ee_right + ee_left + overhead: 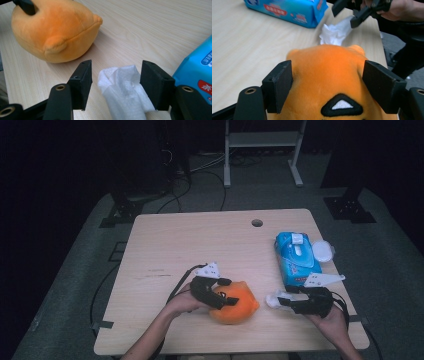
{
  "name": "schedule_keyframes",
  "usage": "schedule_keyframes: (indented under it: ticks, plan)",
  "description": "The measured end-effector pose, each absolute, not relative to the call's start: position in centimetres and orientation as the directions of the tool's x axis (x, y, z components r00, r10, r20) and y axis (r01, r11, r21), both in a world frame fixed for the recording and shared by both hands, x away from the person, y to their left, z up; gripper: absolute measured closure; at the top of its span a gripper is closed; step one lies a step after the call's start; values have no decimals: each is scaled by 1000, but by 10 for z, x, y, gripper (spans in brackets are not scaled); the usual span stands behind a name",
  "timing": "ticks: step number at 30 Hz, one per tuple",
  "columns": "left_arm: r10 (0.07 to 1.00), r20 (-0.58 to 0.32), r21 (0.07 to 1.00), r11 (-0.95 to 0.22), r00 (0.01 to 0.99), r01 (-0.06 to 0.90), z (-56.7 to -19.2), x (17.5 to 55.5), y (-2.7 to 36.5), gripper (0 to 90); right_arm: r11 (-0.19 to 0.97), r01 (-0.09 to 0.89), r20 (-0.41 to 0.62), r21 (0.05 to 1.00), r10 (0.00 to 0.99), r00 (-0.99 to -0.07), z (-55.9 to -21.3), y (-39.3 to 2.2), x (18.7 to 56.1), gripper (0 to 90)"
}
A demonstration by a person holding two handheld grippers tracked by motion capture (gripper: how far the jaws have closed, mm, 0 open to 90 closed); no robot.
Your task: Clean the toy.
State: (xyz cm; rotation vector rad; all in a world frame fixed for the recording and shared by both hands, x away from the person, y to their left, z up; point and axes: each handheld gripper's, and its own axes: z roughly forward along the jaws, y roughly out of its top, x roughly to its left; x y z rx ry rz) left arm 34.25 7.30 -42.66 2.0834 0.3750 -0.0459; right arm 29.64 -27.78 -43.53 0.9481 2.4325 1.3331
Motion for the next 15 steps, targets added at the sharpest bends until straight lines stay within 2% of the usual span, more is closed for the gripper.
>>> schedule_keyframes:
  ticks: [6, 12, 15]
  plan:
    - [250, -164, 829, -489, 954, 271, -433, 334, 72, 333, 378, 434, 118, 818, 628, -769, -435, -279, 295, 410]
    - [258, -133, 838, -487, 957, 247, -433, 329, 73, 370, 379, 435, 118, 817, 629, -769, -435, -278, 295, 404]
    - [261, -118, 838, -491, 958, 237, -432, 327, 73, 425, 378, 431, 116, 820, 627, -770, -435, -278, 294, 404]
